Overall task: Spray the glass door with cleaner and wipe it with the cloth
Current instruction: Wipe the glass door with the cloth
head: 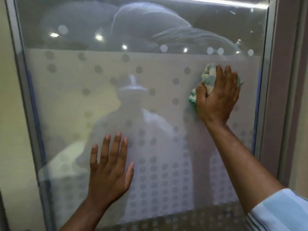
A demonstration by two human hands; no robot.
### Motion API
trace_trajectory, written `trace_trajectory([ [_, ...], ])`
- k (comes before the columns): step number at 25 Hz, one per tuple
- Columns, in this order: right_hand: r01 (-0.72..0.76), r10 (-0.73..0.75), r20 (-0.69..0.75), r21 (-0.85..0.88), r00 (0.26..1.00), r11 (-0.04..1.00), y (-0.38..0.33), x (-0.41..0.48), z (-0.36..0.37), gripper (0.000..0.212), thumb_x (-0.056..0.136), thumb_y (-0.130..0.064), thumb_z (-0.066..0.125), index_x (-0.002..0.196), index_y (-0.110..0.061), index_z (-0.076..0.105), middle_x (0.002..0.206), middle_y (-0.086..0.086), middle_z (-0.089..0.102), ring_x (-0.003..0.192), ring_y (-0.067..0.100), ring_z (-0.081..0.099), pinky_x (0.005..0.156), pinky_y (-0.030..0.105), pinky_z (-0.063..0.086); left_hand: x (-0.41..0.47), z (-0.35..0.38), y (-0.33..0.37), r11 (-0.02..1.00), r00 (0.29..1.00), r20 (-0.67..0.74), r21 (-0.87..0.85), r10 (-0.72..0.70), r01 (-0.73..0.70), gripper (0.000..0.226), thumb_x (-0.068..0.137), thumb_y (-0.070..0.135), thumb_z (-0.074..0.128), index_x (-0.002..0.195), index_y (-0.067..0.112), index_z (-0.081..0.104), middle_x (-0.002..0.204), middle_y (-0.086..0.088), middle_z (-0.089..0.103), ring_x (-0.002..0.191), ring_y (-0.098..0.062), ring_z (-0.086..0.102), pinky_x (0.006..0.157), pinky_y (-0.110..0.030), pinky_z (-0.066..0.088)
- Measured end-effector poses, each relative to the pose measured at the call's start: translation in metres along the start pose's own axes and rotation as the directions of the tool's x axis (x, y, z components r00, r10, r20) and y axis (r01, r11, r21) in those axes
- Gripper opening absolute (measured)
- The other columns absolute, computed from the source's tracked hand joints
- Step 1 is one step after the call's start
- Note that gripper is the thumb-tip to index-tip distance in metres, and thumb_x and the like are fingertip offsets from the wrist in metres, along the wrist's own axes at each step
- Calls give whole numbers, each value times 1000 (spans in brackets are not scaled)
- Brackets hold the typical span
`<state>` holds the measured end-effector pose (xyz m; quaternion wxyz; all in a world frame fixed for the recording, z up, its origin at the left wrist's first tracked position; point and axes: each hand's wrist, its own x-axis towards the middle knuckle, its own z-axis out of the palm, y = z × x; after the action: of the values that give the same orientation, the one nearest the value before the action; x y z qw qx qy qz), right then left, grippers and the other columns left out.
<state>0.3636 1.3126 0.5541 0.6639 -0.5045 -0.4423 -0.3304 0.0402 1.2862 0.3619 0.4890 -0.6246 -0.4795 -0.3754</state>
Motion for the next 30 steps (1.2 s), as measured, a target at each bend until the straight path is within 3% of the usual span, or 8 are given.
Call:
trace_trajectory([
  [8,32,-32,20,-5,999,999,-71,8,11,75,93,-50,50,162,-22,38,172,10,32,161,37,24,131,57,18,9,-14,-24,997,998,25,-61,54,-52,84,101,51,55,170,12,27,179,-16,19,166,-34,21,129,-58,23],
  [22,253,-252,96,3,963,968,-234,-45,38,74,96,-50,46,163,-21,36,173,10,30,162,38,21,130,62,16,64,-50,-201,988,985,-114,64,-131,139,75,109,47,47,169,6,27,177,-23,21,166,-41,19,132,-58,20],
  [30,438,-428,202,-5,881,899,-296,-100,47,77,98,-50,42,167,-18,28,176,14,22,163,39,16,132,61,11,58,-49,-229,994,990,-113,-83,-84,75,75,111,39,47,169,0,21,178,-24,17,167,-38,14,136,-55,15],
])
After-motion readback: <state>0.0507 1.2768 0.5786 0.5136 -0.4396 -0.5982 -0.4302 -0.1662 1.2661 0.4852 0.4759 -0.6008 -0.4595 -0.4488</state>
